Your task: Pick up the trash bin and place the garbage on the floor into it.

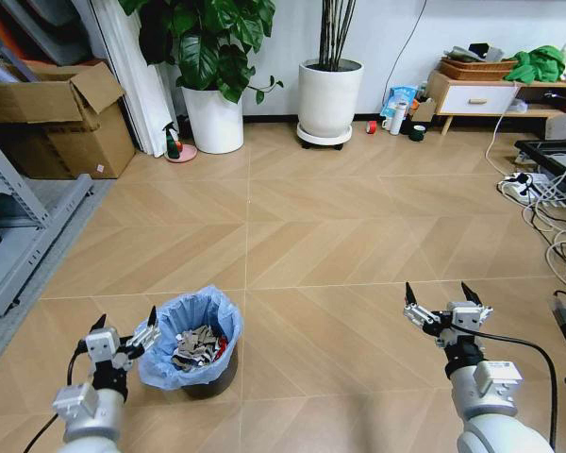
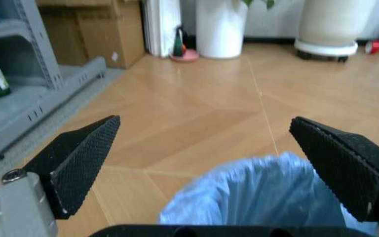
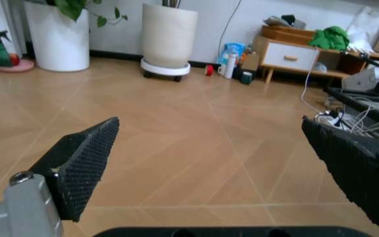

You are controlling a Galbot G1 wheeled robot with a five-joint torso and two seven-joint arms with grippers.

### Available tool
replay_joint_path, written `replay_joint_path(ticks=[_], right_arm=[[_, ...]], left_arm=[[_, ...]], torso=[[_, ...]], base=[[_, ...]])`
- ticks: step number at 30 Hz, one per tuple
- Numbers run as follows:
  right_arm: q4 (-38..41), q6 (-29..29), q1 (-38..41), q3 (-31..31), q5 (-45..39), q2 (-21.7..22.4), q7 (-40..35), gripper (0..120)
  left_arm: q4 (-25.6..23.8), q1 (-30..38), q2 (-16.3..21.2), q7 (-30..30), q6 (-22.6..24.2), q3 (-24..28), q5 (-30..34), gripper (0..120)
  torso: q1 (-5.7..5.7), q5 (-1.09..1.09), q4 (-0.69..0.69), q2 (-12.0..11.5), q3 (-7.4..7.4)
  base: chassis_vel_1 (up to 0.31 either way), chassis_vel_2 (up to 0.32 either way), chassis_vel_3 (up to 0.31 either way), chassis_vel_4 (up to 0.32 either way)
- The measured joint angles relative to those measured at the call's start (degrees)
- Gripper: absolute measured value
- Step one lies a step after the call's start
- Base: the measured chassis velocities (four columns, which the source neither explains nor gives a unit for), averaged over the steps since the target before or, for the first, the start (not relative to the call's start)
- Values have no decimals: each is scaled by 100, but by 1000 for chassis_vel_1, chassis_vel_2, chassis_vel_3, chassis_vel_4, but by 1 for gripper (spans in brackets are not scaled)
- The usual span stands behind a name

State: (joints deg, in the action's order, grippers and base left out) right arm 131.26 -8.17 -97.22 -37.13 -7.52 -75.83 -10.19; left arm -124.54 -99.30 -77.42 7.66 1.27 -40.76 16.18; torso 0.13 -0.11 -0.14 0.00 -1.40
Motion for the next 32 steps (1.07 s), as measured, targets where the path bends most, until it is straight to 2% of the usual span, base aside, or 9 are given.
replay_joint_path(ticks=[10, 32], right_arm=[[-15, 138, 93, -4, -36, -131, -86, 100], [-12, 147, 87, -3, -28, -130, -87, 100]], left_arm=[[-387, 166, -174, 190, -99, -49, 2, 100], [-392, 168, -174, 222, -66, -35, 26, 100]], torso=[[0, 1, -1, 0, 0], [0, 0, 0, 0, 0]], base=[[0, 0, 0, 0], [0, 0, 0, 0]])
